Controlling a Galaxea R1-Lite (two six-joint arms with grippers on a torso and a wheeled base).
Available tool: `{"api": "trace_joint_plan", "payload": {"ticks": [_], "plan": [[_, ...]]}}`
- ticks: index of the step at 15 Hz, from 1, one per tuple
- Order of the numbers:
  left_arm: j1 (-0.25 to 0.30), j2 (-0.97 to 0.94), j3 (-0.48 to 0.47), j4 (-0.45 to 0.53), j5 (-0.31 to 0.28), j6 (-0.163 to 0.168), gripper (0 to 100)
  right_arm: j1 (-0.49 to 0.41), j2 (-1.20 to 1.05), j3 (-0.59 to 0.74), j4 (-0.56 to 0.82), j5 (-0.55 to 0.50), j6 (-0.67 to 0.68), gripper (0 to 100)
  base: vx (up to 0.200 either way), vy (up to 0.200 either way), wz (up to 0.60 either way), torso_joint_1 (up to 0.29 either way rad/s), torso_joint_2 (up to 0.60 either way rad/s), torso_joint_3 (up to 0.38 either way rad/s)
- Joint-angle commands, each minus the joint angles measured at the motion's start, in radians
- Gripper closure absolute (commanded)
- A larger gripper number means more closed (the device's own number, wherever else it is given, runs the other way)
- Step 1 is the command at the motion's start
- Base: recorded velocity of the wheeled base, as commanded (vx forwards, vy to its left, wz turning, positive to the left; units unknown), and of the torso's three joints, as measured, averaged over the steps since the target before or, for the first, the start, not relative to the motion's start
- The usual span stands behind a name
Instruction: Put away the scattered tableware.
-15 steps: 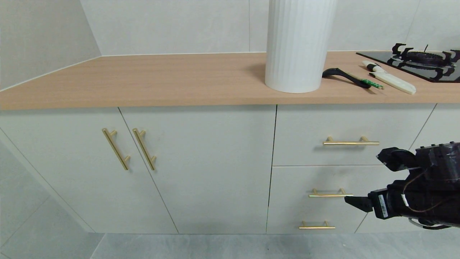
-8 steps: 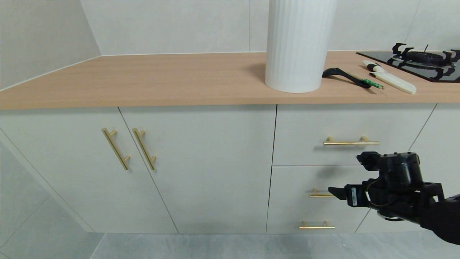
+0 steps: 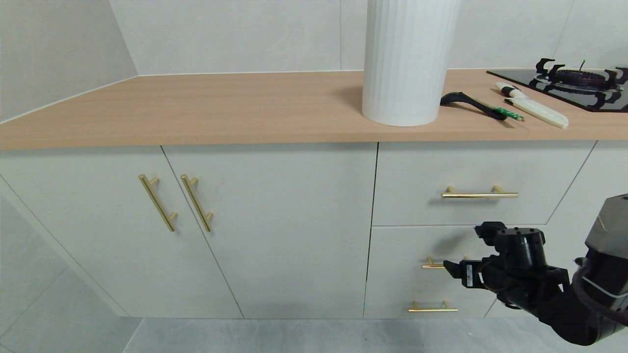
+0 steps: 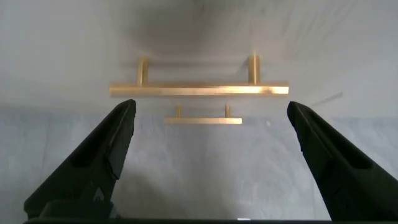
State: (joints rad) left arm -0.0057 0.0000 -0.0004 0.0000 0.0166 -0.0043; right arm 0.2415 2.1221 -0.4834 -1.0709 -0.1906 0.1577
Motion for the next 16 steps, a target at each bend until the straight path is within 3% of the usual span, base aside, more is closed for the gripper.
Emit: {"api": "trace_joint_plan", "payload": {"ticks": [1,9,16], "plan": [[0.000,0.002,0.000,0.000,0.000,0.000,0,-0.002,0.050,0.000,-0.034,-0.004,0.000,0,0.000,0.000,0.00,0.000,0.00,0.000],[0.000,0.002,0.000,0.000,0.000,0.000,0,-0.016,0.200,-0.001,-0.305,-0.033,-0.007,0,0.000,0.000,0.00,0.000,0.00,0.000],[0.000,0.002,0.000,0.000,0.000,0.000,0,-0.024,0.260,-0.063,-0.322,-0.070,-0.009,0,0.000,0.000,0.00,0.000,0.00,0.000]]}}
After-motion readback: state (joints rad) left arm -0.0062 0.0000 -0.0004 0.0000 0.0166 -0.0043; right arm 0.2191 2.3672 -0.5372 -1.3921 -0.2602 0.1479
